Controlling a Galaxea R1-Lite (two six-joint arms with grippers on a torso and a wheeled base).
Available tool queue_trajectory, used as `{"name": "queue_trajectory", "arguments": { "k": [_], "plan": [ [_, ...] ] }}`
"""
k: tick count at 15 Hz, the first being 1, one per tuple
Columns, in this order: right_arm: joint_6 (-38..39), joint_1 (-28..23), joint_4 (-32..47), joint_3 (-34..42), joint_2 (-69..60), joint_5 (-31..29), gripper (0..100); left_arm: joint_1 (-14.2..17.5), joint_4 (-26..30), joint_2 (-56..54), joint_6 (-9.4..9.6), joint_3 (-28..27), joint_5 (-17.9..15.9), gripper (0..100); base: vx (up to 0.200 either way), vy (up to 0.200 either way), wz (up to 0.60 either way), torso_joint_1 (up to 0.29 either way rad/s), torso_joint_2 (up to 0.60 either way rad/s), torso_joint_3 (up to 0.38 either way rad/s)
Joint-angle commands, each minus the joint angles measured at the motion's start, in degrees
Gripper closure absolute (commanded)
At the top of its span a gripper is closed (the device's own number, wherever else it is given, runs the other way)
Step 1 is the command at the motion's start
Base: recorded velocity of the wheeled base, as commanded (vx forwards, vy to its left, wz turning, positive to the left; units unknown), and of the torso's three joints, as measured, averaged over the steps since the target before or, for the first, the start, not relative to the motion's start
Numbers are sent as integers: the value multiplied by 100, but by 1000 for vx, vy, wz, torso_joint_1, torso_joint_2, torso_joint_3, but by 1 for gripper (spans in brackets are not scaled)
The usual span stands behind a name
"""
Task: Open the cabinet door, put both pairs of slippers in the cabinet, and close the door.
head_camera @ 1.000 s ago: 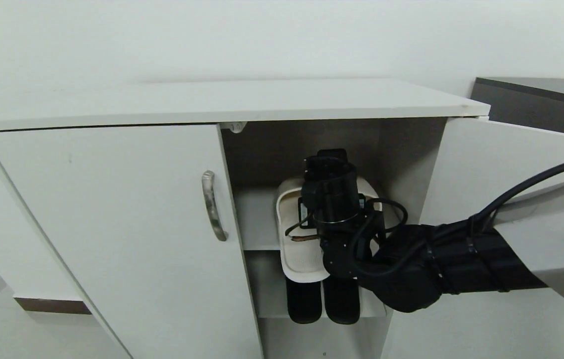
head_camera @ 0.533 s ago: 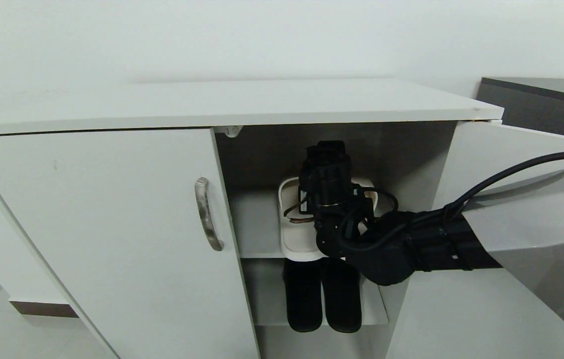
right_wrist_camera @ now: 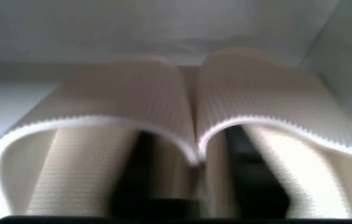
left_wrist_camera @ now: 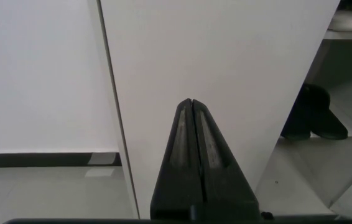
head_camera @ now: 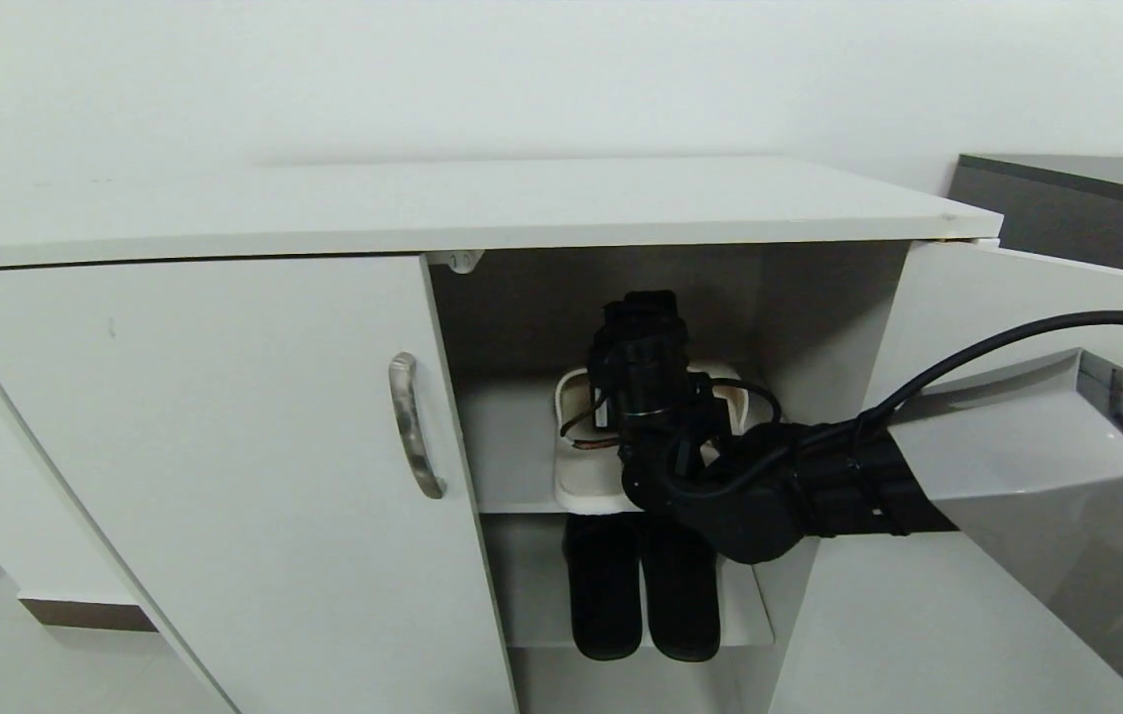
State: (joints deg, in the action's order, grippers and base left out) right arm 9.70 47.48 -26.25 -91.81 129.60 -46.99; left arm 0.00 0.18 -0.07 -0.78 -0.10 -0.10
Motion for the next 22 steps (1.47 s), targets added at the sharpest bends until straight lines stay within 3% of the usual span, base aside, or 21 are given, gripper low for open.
{"name": "queue_trajectory", "arguments": {
  "k": [1, 3, 11, 14, 15, 22],
  "plan": [
    [5, -11, -3, 40, 13, -3, 0, 0, -1, 7, -1, 10, 1, 100, 0, 0, 0, 0, 0, 0],
    [14, -11, -82, 295, -137, 41, 0, 0, -1, 7, -1, 1, 1, 100, 0, 0, 0, 0, 0, 0],
    [-267, 332, -1823, 3222, -2009, 1905, 0, 0, -1, 7, 8, 1, -8, 100, 0, 0, 0, 0, 0, 0],
    [-311, 490, -2464, 4356, -2694, 2766, 0, 0, -1, 7, 8, 1, -8, 100, -200, 0, 0, 4, 4, -1],
    [-346, 534, -2473, 4523, -2747, 2783, 100, 0, -1, 7, 8, 1, -8, 100, -200, 0, 0, 2, 2, 2],
    [-452, 692, -2631, 4813, -2703, 2933, 100, 0, -1, 7, 8, 1, -8, 100, -200, 0, 0, -1, 2, 4]
  ]
}}
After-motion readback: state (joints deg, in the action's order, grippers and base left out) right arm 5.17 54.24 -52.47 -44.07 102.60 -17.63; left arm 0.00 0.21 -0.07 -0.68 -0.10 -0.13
